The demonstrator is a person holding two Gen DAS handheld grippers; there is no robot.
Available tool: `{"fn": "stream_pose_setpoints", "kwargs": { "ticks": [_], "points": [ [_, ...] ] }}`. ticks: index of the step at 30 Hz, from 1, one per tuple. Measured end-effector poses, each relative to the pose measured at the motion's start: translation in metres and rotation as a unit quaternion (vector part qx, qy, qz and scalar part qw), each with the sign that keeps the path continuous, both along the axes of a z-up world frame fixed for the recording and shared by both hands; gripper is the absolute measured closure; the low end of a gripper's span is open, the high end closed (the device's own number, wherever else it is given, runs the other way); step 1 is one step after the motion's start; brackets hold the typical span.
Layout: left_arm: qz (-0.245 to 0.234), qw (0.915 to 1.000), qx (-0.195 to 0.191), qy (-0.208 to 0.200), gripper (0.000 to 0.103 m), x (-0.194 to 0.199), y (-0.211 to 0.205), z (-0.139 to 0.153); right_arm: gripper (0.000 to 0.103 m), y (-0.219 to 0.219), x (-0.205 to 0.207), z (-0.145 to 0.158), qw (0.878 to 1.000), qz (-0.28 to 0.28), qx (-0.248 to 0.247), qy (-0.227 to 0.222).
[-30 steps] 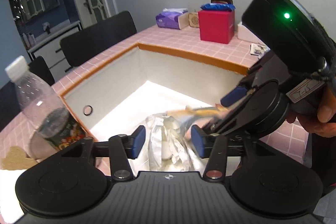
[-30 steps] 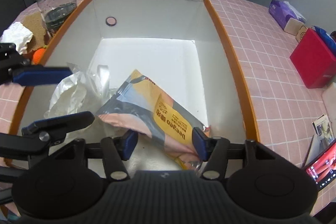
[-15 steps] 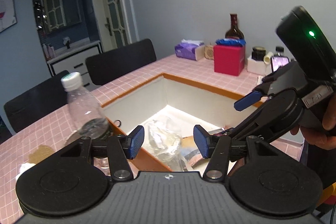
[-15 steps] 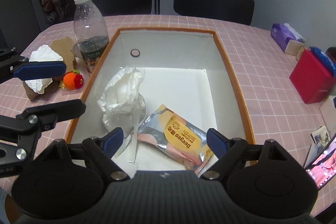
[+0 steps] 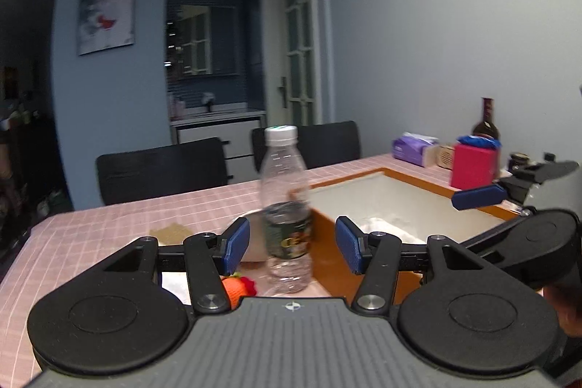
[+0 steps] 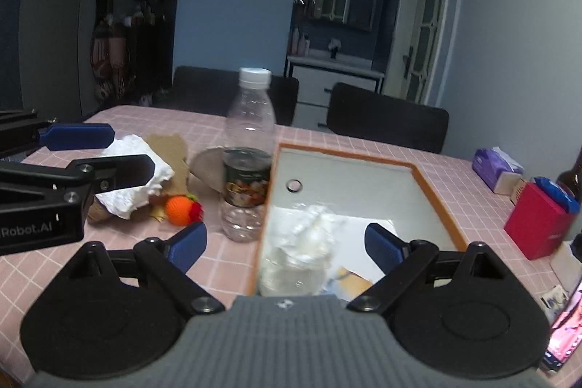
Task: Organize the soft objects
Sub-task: 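Move both tools back over the remaining soft items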
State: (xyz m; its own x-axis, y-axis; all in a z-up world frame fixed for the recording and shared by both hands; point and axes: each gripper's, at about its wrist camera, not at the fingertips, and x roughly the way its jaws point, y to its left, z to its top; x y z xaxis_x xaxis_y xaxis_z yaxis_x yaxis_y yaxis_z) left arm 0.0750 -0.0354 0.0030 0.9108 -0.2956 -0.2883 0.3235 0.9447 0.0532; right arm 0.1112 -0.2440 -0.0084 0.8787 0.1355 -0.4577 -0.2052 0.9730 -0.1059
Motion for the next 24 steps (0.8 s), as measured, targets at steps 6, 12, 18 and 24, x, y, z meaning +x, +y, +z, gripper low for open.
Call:
{"fn": "stream_pose_setpoints", "kwargs": {
  "ticks": [6, 12, 18, 24],
  "points": [
    [0.063, 0.9978, -0.013, 0.015, 0.039, 0.003, 0.035, -0.022, 0.011, 0.041, 0.005, -0.023, 0.999, 0.032, 0.025, -0.029],
    [0.114, 0.992, -0.019, 0.051, 0.039, 0.009, 0.076, -0.045, 0.019, 0.076, 0.027, -0.05, 0.998, 0.044, 0.027, -0.022],
    [0.125, 0.9888, -0.023, 0.079, 0.039, 0.024, 0.103, -0.056, 0.03, 0.108, 0.047, -0.069, 0.998, 0.065, 0.022, 0.0],
    [0.118, 0.9877, -0.04, 0.095, 0.027, 0.053, 0.121, -0.058, 0.035, 0.122, 0.069, -0.074, 0.997, 0.069, 0.022, 0.012]
  ]
}}
